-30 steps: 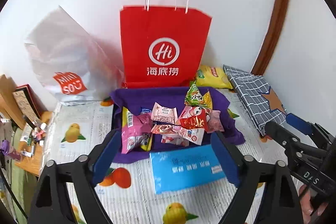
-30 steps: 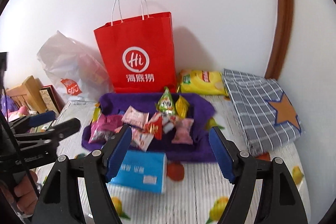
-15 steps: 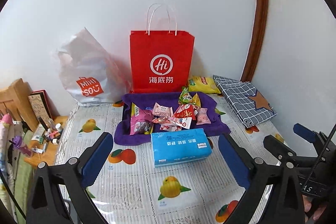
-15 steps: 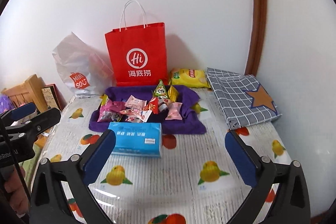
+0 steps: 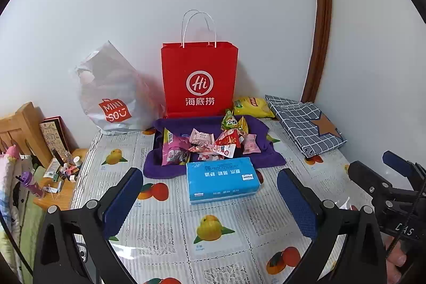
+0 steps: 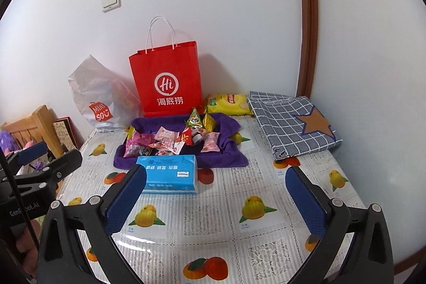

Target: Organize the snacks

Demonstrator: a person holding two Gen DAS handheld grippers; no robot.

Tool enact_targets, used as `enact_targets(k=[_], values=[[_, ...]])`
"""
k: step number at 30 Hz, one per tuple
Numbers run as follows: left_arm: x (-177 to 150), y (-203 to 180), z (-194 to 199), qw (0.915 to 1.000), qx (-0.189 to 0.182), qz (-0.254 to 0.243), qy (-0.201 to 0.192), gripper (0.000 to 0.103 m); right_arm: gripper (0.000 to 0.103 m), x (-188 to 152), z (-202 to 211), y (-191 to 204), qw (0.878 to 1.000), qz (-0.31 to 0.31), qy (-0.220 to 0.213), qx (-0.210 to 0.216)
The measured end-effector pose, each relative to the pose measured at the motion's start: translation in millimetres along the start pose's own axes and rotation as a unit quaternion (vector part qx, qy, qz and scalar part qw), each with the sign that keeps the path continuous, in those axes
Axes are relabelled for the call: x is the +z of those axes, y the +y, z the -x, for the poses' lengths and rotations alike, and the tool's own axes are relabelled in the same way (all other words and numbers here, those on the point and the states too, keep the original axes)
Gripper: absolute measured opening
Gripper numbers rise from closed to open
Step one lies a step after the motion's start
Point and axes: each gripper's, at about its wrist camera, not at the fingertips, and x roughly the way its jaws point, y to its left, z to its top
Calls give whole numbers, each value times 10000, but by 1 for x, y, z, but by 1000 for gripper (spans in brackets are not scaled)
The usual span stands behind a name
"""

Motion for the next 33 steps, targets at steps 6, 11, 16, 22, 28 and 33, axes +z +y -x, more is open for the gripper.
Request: enact_targets(k=[6,11,16,22,28,33], values=[[-2,0,-3,10000,4,21,59,102,103,-1,0,1,10000,23,16,2],[-2,0,-4,10000,-11,29,84,102,103,-1,-1,2,10000,24,21,-17],[-3,0,-4,10000,-1,41,77,102,103,-1,-1,0,10000,-9,18,-4],[-4,-2,-4,10000,-7,17,78,102,103,0,-1,0,10000,-3,7,15],[-3,-3,-5,10000,-25,37,86,102,103,1,0,-1,10000,-9,-15,15],[-4,-4,-5,9999,-51,47,113,102,103,0,1,1,10000,28,-14,7]])
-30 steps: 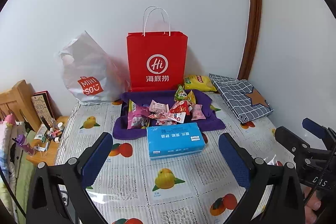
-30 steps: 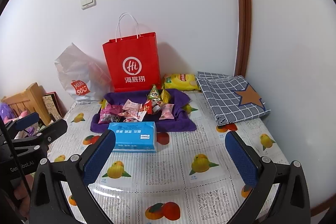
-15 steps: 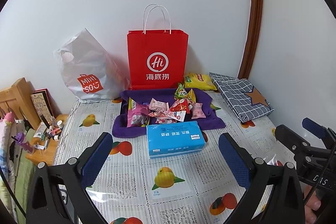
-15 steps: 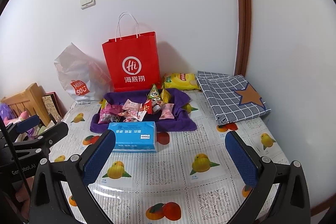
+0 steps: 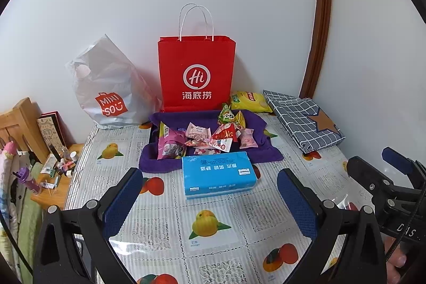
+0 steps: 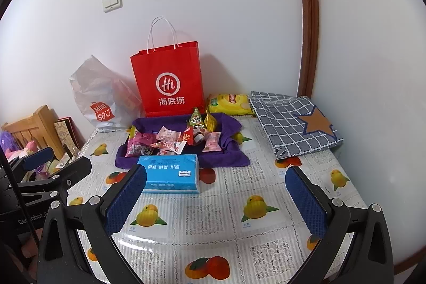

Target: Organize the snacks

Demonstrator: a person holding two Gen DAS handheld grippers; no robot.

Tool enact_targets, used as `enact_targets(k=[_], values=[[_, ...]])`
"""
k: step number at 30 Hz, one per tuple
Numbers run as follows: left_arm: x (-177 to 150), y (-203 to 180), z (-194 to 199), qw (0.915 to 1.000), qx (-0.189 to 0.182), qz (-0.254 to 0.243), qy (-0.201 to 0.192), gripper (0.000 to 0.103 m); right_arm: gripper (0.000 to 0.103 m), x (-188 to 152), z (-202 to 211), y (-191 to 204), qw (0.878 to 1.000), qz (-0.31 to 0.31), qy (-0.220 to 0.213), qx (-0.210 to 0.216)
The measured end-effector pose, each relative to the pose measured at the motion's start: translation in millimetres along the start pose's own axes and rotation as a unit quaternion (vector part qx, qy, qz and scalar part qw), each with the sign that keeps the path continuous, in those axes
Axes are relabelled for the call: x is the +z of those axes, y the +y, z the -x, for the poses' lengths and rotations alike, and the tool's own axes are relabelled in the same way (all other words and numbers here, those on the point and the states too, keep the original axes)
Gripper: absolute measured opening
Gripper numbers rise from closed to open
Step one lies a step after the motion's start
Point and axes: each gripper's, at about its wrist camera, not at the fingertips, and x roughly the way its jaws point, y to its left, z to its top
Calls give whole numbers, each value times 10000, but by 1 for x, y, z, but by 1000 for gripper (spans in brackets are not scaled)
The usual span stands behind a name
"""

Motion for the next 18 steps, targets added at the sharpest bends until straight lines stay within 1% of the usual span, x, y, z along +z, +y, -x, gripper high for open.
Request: enact_targets(k=[18], values=[[1,3,3,10000,13,25,-44,102,103,-4,0,1,10000,11,-42,34]])
